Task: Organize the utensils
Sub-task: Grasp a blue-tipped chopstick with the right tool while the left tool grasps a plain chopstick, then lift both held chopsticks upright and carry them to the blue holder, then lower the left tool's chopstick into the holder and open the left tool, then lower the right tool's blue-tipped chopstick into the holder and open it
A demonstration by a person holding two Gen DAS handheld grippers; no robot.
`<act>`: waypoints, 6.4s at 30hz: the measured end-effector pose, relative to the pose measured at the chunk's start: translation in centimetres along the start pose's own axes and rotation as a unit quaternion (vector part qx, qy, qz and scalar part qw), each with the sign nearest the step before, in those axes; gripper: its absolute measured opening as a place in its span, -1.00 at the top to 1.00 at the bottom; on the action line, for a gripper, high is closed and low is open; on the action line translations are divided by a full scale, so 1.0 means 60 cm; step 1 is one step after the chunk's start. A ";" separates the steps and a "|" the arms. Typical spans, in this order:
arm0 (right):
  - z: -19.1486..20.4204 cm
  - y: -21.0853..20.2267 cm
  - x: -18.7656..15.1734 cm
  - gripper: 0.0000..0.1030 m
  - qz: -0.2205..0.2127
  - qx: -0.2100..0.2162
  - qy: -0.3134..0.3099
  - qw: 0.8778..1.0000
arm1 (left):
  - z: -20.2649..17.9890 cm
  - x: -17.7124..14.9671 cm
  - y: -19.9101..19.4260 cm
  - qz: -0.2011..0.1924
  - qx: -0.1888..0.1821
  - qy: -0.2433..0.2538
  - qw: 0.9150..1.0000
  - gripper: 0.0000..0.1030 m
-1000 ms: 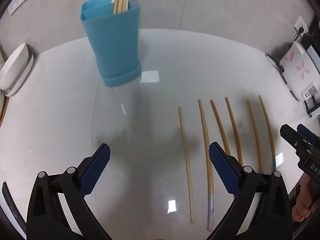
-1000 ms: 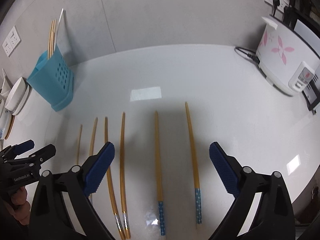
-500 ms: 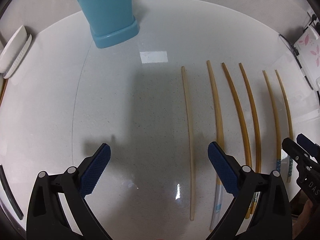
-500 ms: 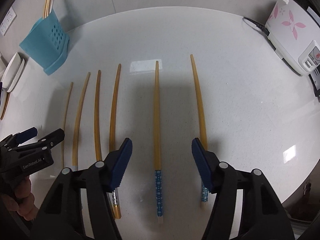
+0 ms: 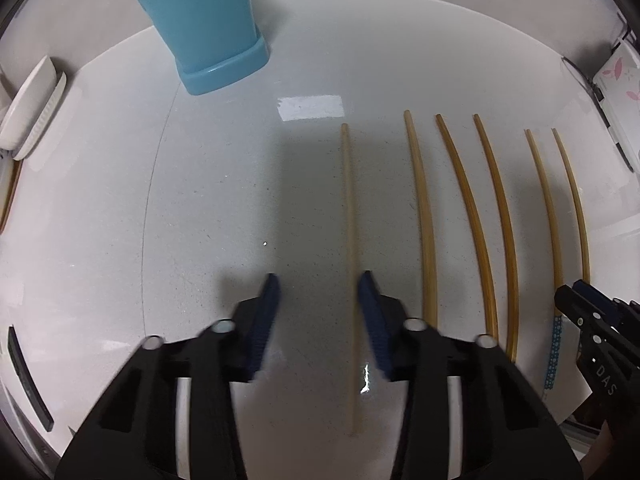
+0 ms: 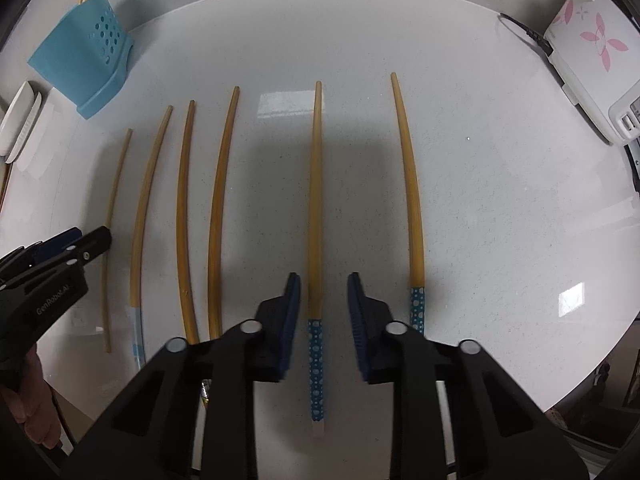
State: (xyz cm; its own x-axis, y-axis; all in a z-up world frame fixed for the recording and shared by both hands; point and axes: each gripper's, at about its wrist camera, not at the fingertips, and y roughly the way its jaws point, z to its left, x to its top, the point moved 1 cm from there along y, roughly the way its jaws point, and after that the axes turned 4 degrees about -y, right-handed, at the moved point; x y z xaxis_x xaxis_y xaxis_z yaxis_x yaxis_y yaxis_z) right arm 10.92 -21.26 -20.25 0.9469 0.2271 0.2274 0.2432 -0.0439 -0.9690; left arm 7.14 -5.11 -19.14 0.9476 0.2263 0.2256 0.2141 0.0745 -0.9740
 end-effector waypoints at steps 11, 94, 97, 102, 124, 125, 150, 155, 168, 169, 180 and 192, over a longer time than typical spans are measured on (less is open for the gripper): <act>0.008 0.007 0.012 0.87 0.012 0.007 0.012 1.000 | 0.018 0.004 -0.004 0.005 -0.027 -0.007 1.000 0.93; 0.192 -0.248 0.334 0.87 -0.265 0.096 -0.026 0.959 | 0.193 0.306 -0.276 -0.333 -0.123 -0.055 0.933 0.93; 0.195 -0.236 0.341 0.87 -0.263 0.095 -0.030 0.960 | 0.192 0.309 -0.260 -0.354 -0.126 -0.050 0.925 0.93; 0.197 -0.213 0.350 0.87 -0.254 0.096 -0.029 0.962 | 0.192 0.312 -0.232 -0.375 -0.132 -0.046 0.916 0.93; 0.205 -0.176 0.354 0.87 -0.232 0.099 -0.036 0.967 | 0.168 0.298 -0.137 -0.337 -0.102 -0.014 0.936 0.93; 0.206 -0.176 0.354 0.87 -0.231 0.099 -0.037 0.967 | 0.168 0.299 -0.133 -0.329 -0.104 -0.011 0.939 0.93; 0.288 -0.227 0.385 0.87 -0.295 0.169 -0.087 0.937 | 0.253 0.253 -0.203 -0.262 -0.037 -0.065 0.962 -0.88; 0.310 -0.226 0.392 0.87 -0.314 0.192 -0.089 0.926 | 0.267 0.247 -0.210 -0.259 -0.032 -0.074 0.962 -0.88; 0.342 -0.183 0.387 0.87 -0.358 0.205 -0.066 0.909 | 0.295 0.236 -0.207 -0.254 -0.021 -0.092 0.962 -0.88; 0.343 -0.180 0.386 0.87 -0.358 0.206 -0.065 0.909 | 0.295 0.236 -0.207 -0.254 -0.021 -0.094 0.962 -0.88; 0.352 -0.143 0.367 0.87 -0.344 0.194 -0.070 0.916 | 0.320 0.242 -0.186 -0.252 -0.020 -0.105 0.962 -0.88; 0.358 -0.130 0.360 0.79 -0.306 0.168 -0.090 0.933 | 0.326 0.245 -0.185 -0.250 -0.020 -0.108 0.962 -0.88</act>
State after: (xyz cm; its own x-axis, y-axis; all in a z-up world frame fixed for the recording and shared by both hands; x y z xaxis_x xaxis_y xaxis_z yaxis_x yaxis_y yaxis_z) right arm 24.97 4.86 -9.88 0.5943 0.2693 0.7578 0.6188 0.4488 -0.6448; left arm 14.07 16.35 -4.55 0.6538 0.3679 0.6612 0.6430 0.1906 -0.7418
